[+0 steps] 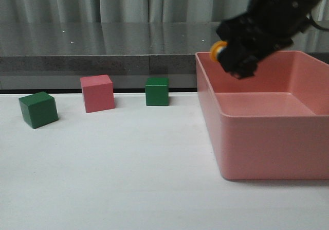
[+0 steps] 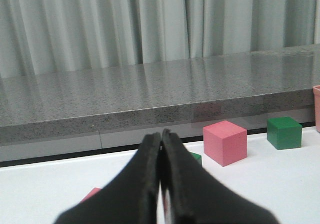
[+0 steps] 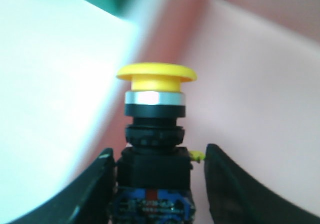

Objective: Place and stand button with both arms
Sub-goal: 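Carry the button out of the bin and lower it near the pink cube, then open the right gripper, leaving the button on its side, and withdraw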

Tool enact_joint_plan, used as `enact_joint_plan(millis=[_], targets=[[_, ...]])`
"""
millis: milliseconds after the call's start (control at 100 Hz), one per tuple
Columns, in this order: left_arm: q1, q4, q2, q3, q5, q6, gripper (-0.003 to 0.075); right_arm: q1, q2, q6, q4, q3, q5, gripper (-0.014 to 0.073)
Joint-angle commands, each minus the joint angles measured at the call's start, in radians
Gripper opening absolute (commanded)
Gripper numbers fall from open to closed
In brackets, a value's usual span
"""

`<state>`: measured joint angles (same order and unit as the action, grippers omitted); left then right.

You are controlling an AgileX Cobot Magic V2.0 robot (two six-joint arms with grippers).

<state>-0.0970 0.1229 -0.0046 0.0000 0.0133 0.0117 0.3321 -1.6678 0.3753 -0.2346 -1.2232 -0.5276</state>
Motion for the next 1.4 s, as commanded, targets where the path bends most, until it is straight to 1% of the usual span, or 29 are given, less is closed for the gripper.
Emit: enact_joint_plan(millis=[0,60,160,230,280,450,560,660,830,880,930,980,1000,1050,1070,1100,1120,1170,1220,1300,1350,1390], targets=[[0.002,0.0,-0.027,0.045,0.078,0.012,-0.002,0.079,0.05,0.125,-0.01,-0.114,-0.035,-0.003],[0.002,0.0,-0.027,0.045,0.078,0.012,-0.002,0.137,0.034,0.195,-0.011,-0.168,-0.056,-0.003],[0.002,0.0,-0.027,0.045,0.078,0.012,-0.002,0.236,-0.017,0.351,-0.011,-0.241,-0.071,-0.003],[0.002,0.0,-0.027,0.045,0.078,0.012,-0.002,0.285,-0.074,0.445,-0.011,-0.289,-0.093,-0.003],[0.002,0.0,-0.027,0.045,0.078,0.012,-0.002,0.31,-0.126,0.484,-0.011,-0.325,-0.108,-0.003],[0.002,0.0,-0.027,0.045,0.078,0.012,-0.002,0.359,-0.279,0.529,-0.011,-0.417,-0.112,-0.003],[0.002,0.0,-0.027,0.045,0.078,0.012,-0.0019,0.378,-0.355,0.59,-0.011,-0.459,-0.111,-0.003],[0.002,0.0,-0.027,0.045,0.078,0.012,-0.002,0.382,-0.404,0.635,-0.011,-0.477,-0.108,-0.003],[0.002,0.0,-0.027,0.045,0.078,0.012,-0.002,0.382,-0.435,0.635,-0.011,-0.48,-0.118,-0.0015],[0.002,0.0,-0.027,0.045,0.078,0.012,-0.002,0.382,-0.435,0.634,-0.011,-0.48,-0.124,0.0024],[0.002,0.0,-0.027,0.045,0.078,0.012,-0.002,0.382,-0.435,0.633,-0.011,-0.48,-0.127,0.0097],[0.002,0.0,-0.027,0.045,0.078,0.012,-0.002,0.38,-0.435,0.633,-0.011,-0.48,-0.131,0.0212],[0.002,0.0,-0.027,0.045,0.078,0.012,-0.002,0.38,-0.435,0.632,-0.012,-0.48,-0.132,0.0245],[0.002,0.0,-0.027,0.045,0.078,0.012,-0.002,0.38,-0.435,0.624,-0.012,-0.48,-0.132,0.0383],[0.002,0.0,-0.027,0.045,0.078,0.012,-0.002,0.38,-0.435,0.622,-0.012,-0.48,-0.132,0.0416],[0.002,0.0,-0.027,0.045,0.078,0.012,-0.002,0.38,-0.435,0.615,-0.012,-0.48,-0.132,0.0496],[0.002,0.0,-0.027,0.045,0.078,0.012,-0.0019,0.38,-0.435,0.611,-0.012,-0.48,-0.132,0.0538],[0.002,0.0,-0.027,0.045,0.078,0.012,-0.002,0.38,-0.435,0.603,-0.012,-0.48,-0.131,0.0612],[0.002,0.0,-0.027,0.045,0.078,0.012,-0.0019,0.38,-0.433,0.594,-0.012,-0.48,-0.132,0.0643],[0.002,0.0,-0.027,0.045,0.078,0.012,-0.002,0.38,-0.415,0.572,-0.012,-0.48,-0.141,0.0638],[0.002,0.0,-0.027,0.045,0.078,0.012,-0.002,0.38,-0.391,0.543,-0.012,-0.48,-0.156,0.0619],[0.002,0.0,-0.027,0.045,0.078,0.012,-0.002,0.379,-0.365,0.519,-0.012,-0.48,-0.176,0.0587]])
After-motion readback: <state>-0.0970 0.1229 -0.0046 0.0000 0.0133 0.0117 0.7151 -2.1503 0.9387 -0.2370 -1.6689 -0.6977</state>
